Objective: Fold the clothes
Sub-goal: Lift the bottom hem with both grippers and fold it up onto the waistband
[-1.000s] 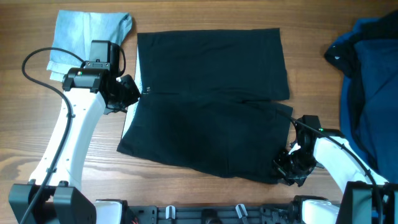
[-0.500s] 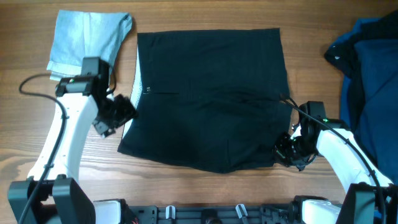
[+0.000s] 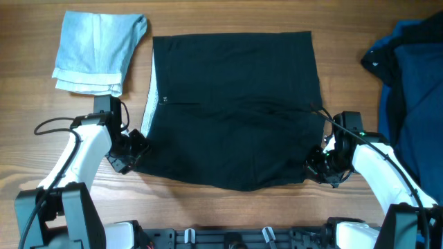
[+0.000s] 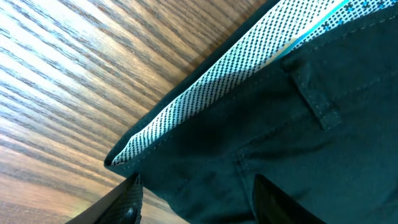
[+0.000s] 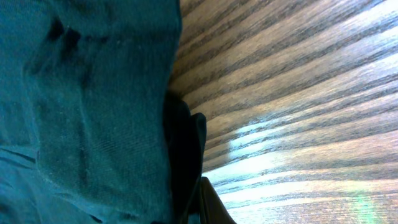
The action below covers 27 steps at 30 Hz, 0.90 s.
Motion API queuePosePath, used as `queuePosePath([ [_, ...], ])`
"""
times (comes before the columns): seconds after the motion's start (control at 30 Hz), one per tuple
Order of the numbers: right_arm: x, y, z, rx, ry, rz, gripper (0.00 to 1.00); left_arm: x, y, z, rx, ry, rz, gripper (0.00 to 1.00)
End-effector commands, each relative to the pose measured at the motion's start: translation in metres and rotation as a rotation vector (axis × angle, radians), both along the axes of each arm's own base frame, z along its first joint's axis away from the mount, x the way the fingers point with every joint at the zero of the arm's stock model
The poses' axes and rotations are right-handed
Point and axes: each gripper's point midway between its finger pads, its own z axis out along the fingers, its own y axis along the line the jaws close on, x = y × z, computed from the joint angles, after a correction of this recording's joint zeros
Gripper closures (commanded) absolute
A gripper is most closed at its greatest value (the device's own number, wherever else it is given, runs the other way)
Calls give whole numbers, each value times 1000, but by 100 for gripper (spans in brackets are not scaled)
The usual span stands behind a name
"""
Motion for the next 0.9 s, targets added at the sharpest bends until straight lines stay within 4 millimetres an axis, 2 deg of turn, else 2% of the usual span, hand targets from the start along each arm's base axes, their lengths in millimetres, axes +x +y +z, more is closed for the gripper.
queuePosePath([
  [0.0,5,0,2,-1,-14,14,96,-5,5,-4,23,22,18,44],
  [0.17,5,0,2,-1,-14,14,96,-19,3,-7,19,70,18,43],
  [0.3,5,0,2,-1,-14,14,96,-24,5,-16,36,75,54,47],
  [0.37,4,0,2,-1,-14,18,96,-21,5,-18,38,61,69,56],
  [0.43,4,0,2,0,-12,20,96,-20,6,-19,42,54,69,68],
  [0.5,4,0,2,0,-12,20,96,-20,6,-19,41,54,69,96],
  [0.63,6,0,3,-1,-23,28,96,-21,5,-18,38,61,64,96],
  [0.7,8,0,11,-1,-17,38,96,-23,5,-11,36,61,49,96],
  [0.87,31,-2,46,-3,-60,66,95,-13,7,34,47,-20,13,96],
])
